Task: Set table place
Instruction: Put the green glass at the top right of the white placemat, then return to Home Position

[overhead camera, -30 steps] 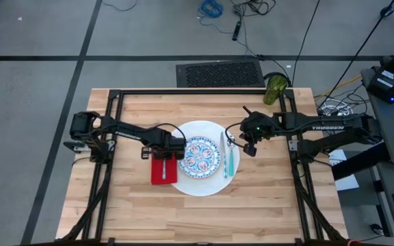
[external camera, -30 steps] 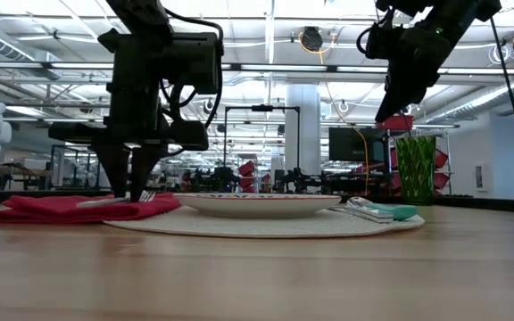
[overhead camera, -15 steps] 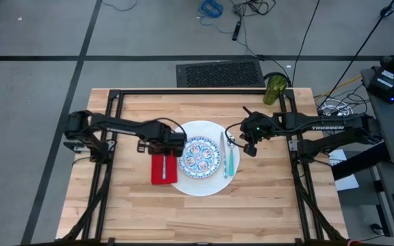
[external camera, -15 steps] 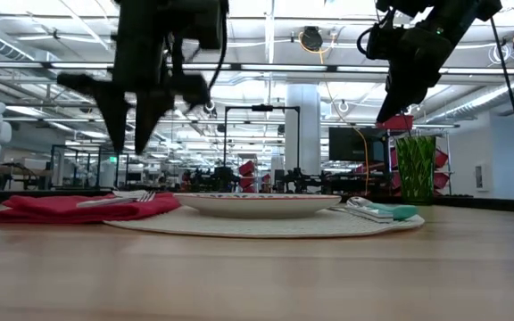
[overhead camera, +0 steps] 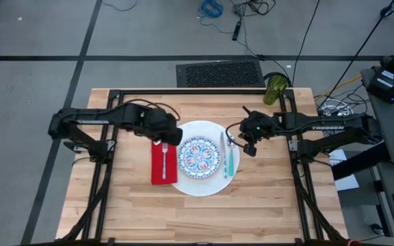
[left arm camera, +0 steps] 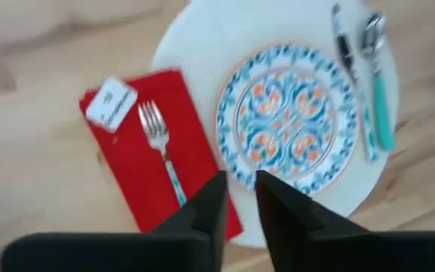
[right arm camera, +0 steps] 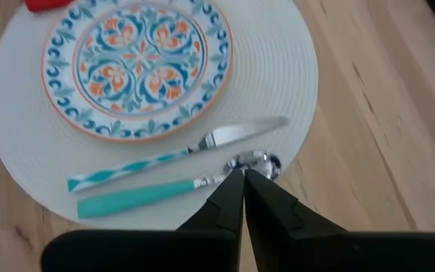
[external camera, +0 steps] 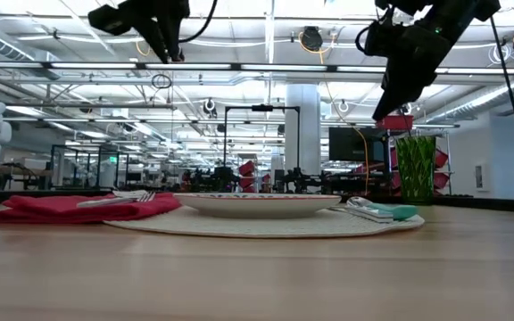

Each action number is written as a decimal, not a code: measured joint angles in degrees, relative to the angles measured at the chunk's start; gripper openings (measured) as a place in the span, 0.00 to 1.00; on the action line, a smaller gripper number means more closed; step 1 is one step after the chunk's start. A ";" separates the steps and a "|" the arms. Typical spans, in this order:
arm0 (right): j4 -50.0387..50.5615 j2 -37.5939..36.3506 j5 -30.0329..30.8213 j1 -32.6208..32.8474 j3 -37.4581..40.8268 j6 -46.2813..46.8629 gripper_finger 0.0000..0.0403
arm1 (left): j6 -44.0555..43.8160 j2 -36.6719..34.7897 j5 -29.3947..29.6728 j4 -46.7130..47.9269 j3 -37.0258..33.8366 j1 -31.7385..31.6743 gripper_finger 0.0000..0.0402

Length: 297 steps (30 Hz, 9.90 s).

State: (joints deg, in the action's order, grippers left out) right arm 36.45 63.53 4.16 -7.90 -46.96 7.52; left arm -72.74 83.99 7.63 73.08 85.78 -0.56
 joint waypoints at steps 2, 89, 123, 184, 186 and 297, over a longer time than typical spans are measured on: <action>-1.36 0.00 0.00 0.00 0.00 -0.60 0.00 | 2.94 -0.39 1.89 -0.78 -0.01 0.29 0.06; 37.51 37.65 4.97 -53.64 -41.62 -3.75 0.36 | 53.69 -22.71 -3.75 -29.05 -24.11 -8.46 0.00; 48.19 24.89 -1.04 -20.74 -41.66 -2.75 0.00 | 56.55 -22.34 -3.09 -28.57 -27.04 -11.47 0.00; 43.51 58.07 1.53 -3.47 -68.70 -21.92 0.11 | 49.62 -22.34 -5.63 -24.55 -28.37 -9.05 0.00; 43.51 58.07 1.71 -3.50 -68.70 -21.71 0.13 | 49.62 -22.34 -5.63 -24.55 -28.37 -9.05 0.00; 13.47 25.20 5.09 3.46 -63.75 -1.21 0.31 | 66.56 -43.76 -9.24 -42.53 -28.53 -5.30 0.00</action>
State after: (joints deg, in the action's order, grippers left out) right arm 49.92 88.72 9.26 -4.44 -110.71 6.31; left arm -6.17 40.23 -1.61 30.55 57.25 -5.86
